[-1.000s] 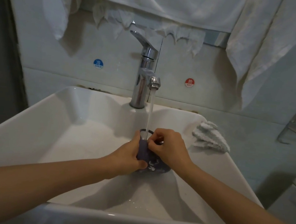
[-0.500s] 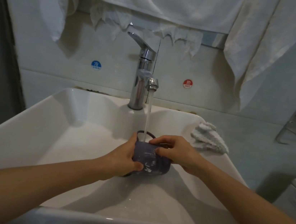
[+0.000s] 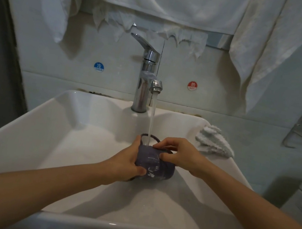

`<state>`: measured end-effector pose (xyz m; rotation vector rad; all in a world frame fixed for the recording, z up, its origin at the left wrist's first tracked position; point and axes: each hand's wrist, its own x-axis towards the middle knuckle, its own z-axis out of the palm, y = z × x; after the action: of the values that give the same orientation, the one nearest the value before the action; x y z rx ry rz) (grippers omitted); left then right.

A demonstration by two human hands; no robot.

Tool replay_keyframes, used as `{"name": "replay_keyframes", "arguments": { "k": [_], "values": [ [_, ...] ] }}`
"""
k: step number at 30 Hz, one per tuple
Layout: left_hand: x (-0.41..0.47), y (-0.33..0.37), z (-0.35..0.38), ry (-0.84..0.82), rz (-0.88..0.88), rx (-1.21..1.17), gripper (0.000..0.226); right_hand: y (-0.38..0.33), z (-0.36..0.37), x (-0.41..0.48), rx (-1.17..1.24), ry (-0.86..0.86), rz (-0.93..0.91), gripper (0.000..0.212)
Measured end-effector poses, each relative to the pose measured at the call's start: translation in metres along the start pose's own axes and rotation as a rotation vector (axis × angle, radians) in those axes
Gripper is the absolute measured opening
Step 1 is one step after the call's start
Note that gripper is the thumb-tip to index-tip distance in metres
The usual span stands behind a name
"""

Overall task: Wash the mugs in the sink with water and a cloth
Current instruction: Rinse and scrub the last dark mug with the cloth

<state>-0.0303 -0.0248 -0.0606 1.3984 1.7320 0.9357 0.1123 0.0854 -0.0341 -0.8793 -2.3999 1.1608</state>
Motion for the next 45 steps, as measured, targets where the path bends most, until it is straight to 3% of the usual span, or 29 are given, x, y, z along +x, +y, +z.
{"name": "replay_keyframes", "arguments": {
  "k": [5, 9, 13, 16, 26, 31, 45],
  "values": [
    [-0.0017, 0.0028, 0.0027, -0.015, 0.021, 0.042, 0.099, -0.0001, 0.0046, 0.0025, -0.016, 0.108, -0.013, 0.011],
    [-0.0035, 0.0018, -0.0003, -0.001, -0.007, -0.041, 0.098, -0.0026, 0.0037, 0.0012, -0.088, 0.026, -0.031, 0.019],
    [-0.0035, 0.0032, 0.0005, -0.005, -0.008, -0.036, 0.098, 0.0005, 0.0023, -0.0007, 0.025, 0.005, -0.001, 0.025],
    [-0.0026, 0.0036, 0.0012, -0.005, -0.011, -0.040, 0.098, 0.0012, 0.0031, -0.0007, 0.104, -0.004, 0.045, 0.024],
    [-0.0011, 0.0014, 0.0023, 0.010, -0.012, 0.007, 0.100, 0.0002, 0.0086, 0.0016, -0.045, 0.099, -0.025, 0.014],
    [-0.0019, 0.0042, 0.0012, 0.014, -0.017, -0.023, 0.100, 0.0007, 0.0041, 0.0008, 0.081, 0.032, 0.029, 0.016],
    [0.0007, -0.0024, 0.0003, 0.009, -0.015, -0.062, 0.097, 0.0009, 0.0056, -0.0012, 0.034, 0.028, 0.008, 0.022]
  ]
}}
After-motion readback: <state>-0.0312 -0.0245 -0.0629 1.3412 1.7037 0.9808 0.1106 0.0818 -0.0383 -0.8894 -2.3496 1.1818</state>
